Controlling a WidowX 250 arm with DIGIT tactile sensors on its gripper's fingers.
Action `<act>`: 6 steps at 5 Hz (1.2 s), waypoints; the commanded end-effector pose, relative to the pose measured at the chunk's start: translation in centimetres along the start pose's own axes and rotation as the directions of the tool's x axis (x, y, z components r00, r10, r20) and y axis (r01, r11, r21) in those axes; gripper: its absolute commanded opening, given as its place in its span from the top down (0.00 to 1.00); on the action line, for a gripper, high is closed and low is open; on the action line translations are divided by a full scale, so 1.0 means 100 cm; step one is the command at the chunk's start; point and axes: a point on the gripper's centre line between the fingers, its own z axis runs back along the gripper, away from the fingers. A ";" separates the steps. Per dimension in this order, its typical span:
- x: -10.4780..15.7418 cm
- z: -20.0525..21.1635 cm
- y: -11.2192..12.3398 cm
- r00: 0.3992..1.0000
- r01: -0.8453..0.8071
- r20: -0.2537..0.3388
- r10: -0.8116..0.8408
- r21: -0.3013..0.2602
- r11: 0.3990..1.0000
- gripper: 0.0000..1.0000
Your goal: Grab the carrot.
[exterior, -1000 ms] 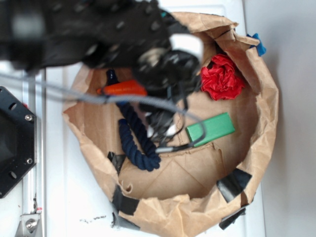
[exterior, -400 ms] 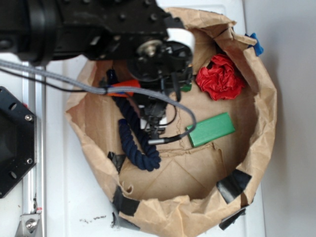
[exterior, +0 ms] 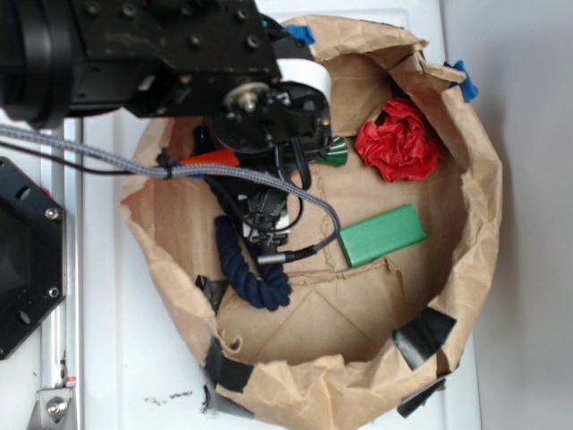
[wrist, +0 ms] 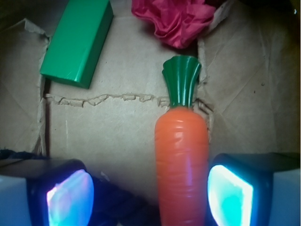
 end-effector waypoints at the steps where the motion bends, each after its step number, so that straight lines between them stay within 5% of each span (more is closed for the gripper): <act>1: 0.009 -0.004 0.012 0.997 -0.073 0.016 0.073 0.020 0.997 0.00; 4: 0.006 -0.039 0.009 0.997 -0.052 -0.045 0.055 0.071 0.996 0.00; 5: 0.009 -0.045 0.007 0.997 -0.044 -0.052 0.048 0.082 0.996 1.00; 6: 0.012 -0.044 0.007 0.998 -0.033 -0.050 0.037 0.086 0.996 1.00</act>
